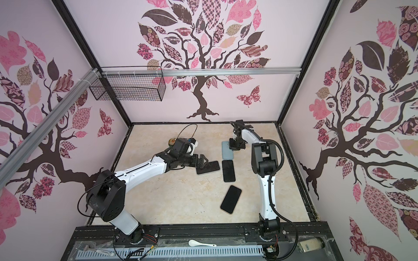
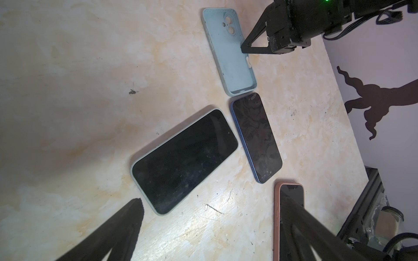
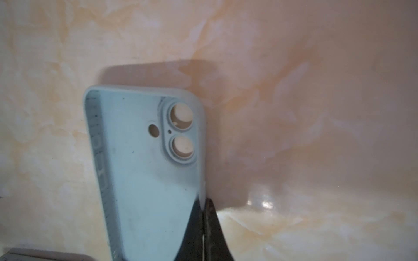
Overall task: Take the phone out of the phone case
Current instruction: Place the phone case at the top-center of the table, then rotate the phone at the center of the table.
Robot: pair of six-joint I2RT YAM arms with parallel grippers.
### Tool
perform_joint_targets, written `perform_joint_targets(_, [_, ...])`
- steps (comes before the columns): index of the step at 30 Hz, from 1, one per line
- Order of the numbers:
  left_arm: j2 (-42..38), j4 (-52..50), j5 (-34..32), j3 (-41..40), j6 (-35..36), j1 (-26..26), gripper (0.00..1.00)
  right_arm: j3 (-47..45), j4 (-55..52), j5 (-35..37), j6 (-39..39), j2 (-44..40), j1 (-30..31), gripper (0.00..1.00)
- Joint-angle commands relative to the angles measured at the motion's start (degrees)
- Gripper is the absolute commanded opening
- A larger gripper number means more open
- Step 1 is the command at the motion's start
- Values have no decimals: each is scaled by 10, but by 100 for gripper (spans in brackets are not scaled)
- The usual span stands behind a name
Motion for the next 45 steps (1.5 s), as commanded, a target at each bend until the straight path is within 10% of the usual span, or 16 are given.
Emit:
perform_joint_targets(1, [7, -5, 4, 12, 3, -3, 98, 18, 2, -6, 5, 23, -4, 6])
perform_joint_targets(13, [-62, -41, -44, -8, 5, -3, 98, 30, 4, 9, 27, -32, -4, 49])
perform_joint_targets(27, [-284, 4, -164, -257, -109, -52, 98, -210, 132, 14, 71, -239, 126, 55])
perform_joint_targets(45, [-313, -10, -173, -299, -160, -70, 98, -161, 127, -14, 56, -124, 188, 66])
